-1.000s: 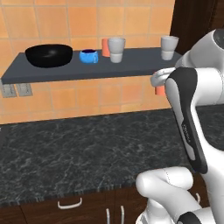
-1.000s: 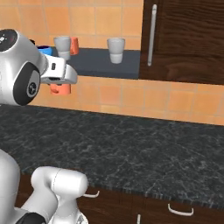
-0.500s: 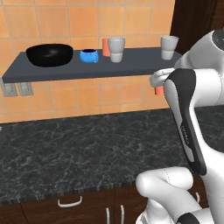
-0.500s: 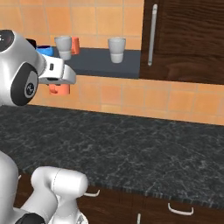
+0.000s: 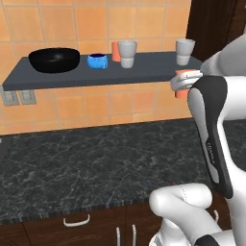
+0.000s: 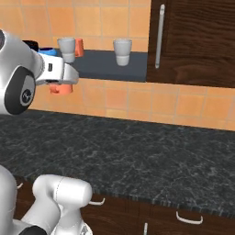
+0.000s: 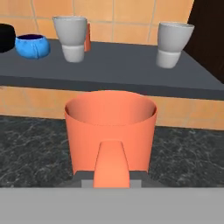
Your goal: Gather all objects into one cabinet and sort the glasses and bowls to opposite sides.
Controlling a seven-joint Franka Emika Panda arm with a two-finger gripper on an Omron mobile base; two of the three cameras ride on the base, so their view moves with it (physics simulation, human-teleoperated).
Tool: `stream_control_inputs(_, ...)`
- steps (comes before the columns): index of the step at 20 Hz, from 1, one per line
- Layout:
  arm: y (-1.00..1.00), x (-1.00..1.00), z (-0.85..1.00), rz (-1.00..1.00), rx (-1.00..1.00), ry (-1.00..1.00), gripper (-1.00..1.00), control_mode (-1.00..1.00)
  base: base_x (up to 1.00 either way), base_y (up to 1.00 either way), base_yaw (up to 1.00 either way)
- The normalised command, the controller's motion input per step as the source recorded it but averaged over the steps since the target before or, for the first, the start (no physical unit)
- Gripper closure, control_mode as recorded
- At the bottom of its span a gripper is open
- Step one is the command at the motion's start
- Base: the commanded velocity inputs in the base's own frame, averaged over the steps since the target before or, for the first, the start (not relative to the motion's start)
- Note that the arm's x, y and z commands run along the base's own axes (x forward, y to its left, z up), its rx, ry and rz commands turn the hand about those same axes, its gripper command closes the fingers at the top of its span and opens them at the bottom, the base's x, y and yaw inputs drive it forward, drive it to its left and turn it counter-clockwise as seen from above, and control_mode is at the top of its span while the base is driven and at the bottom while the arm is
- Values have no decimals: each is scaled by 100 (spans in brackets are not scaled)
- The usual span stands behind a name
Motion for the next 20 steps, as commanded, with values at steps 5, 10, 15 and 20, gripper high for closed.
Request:
stream_control_inputs(5, 0, -9, 78, 0, 1, -19, 100, -100, 0, 0, 0)
stream_control_inputs(10, 0, 22, 26, 0, 1, -3, 100, -100, 0, 0, 0)
stream_control_inputs(15, 0, 33, 0, 0, 0, -1, 100, -100, 0, 0, 0)
stream_control_inputs(20, 7, 58, -11, 0, 0, -4, 100, -100, 0, 0, 0)
